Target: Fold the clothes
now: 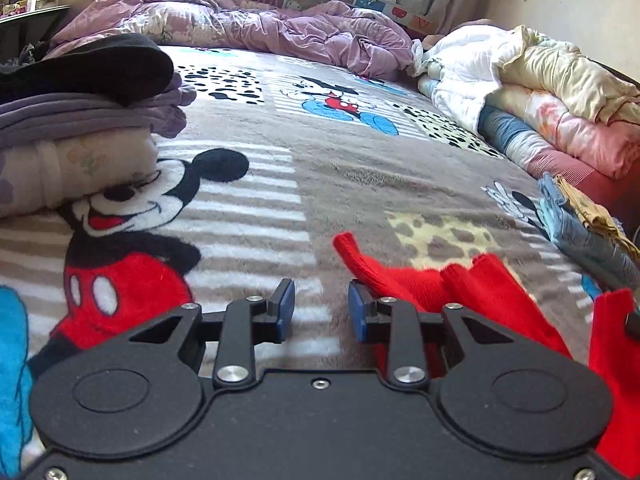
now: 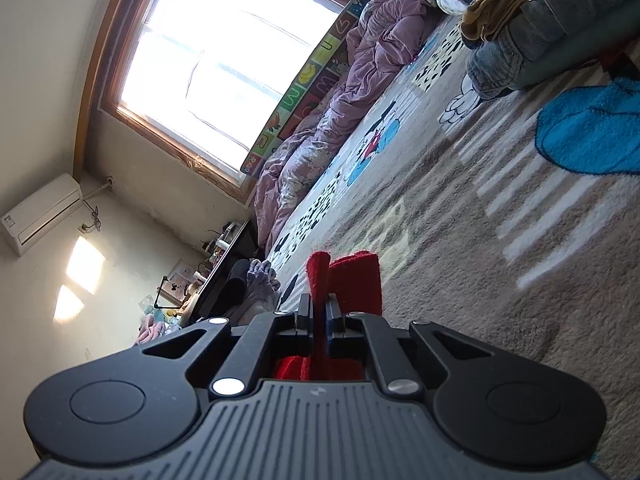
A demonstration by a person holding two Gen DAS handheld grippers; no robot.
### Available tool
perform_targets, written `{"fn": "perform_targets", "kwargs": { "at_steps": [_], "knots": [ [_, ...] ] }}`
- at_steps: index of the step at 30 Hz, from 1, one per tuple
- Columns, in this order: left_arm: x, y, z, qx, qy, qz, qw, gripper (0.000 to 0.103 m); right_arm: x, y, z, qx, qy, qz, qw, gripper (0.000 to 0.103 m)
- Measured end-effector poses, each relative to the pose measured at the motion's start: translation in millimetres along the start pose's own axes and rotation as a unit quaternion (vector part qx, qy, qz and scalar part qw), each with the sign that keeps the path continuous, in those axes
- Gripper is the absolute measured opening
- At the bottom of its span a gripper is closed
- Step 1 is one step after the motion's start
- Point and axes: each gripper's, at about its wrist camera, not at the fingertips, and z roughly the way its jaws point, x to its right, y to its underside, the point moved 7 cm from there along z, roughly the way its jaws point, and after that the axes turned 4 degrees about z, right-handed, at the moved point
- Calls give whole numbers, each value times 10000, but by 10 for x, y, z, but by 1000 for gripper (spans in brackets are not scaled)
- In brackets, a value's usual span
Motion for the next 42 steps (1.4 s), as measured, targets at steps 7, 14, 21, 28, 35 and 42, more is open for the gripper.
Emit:
{"fn": "perform_targets", "kwargs": {
  "at_steps": [7, 14, 21, 28, 35, 42],
  "knots": [
    [55, -99, 133, 84, 100, 60, 9999, 29, 85, -25, 9, 18, 71, 89, 9999, 10],
    [312, -81, 166, 167, 175, 618, 9978, 29, 122, -35, 0, 60, 89, 123, 9999, 10],
    [246, -160, -59, 298, 261, 633, 9972, 29, 55, -37, -35, 67, -46, 31, 10000, 10],
    [453, 42, 103, -143, 425, 1007, 9939, 46, 57, -65, -53, 74, -81, 38, 9999, 10],
    [428, -17, 84, 106, -245, 1550, 9876, 42, 85, -78, -46, 71, -78, 73, 9999, 10],
    [625, 6, 99, 188, 398, 1428, 9888, 29, 66, -64, -50, 49, -122, 59, 9999, 10]
  ]
}}
